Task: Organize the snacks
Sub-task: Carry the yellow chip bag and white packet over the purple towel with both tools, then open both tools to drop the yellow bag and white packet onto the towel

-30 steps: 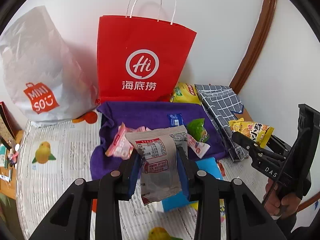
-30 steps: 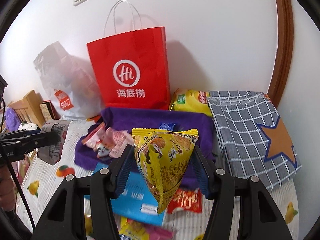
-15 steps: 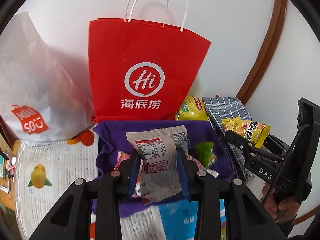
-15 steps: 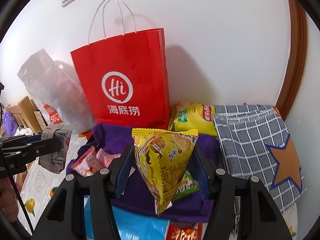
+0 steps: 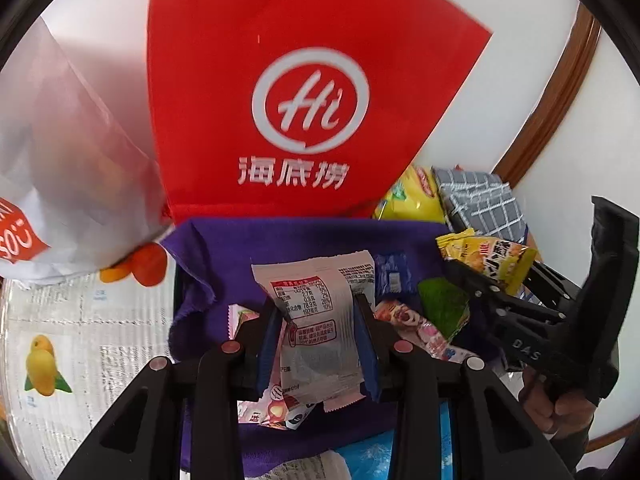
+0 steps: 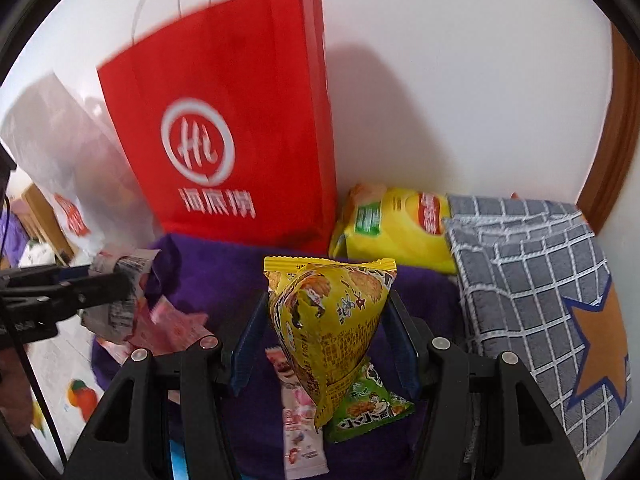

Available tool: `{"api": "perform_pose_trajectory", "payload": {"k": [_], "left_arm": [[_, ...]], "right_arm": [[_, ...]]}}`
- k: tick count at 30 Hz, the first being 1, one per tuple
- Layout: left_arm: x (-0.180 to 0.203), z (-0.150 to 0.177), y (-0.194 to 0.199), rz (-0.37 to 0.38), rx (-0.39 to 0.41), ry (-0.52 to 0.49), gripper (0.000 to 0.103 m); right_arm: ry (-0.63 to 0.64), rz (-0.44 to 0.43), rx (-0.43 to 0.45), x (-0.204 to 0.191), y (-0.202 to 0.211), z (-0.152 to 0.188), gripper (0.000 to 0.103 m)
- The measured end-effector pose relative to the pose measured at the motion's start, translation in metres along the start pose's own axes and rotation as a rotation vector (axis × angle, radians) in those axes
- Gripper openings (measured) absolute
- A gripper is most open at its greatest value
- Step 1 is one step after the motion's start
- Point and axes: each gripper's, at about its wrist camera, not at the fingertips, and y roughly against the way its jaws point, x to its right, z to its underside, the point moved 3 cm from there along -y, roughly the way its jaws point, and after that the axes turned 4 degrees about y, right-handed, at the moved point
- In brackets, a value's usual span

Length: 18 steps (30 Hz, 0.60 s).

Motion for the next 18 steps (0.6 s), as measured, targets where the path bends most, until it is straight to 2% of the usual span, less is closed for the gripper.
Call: {"api": "perform_pose_trajectory", "payload": {"k": [8, 18], "left_arm": [[-0.002, 0.002, -0.013, -0.003, -0.031, 0.003, 0.033], [-0.002, 0.003, -0.015, -0.010, -0.040, 0.002, 0.034]], "right_arm": [[0.028, -0.008, -0.079, 0.000, -0.027, 0.013, 0.057], [0.032, -0.013, -0.096, 0.000, -0.033, 0.014, 0.058]]}}
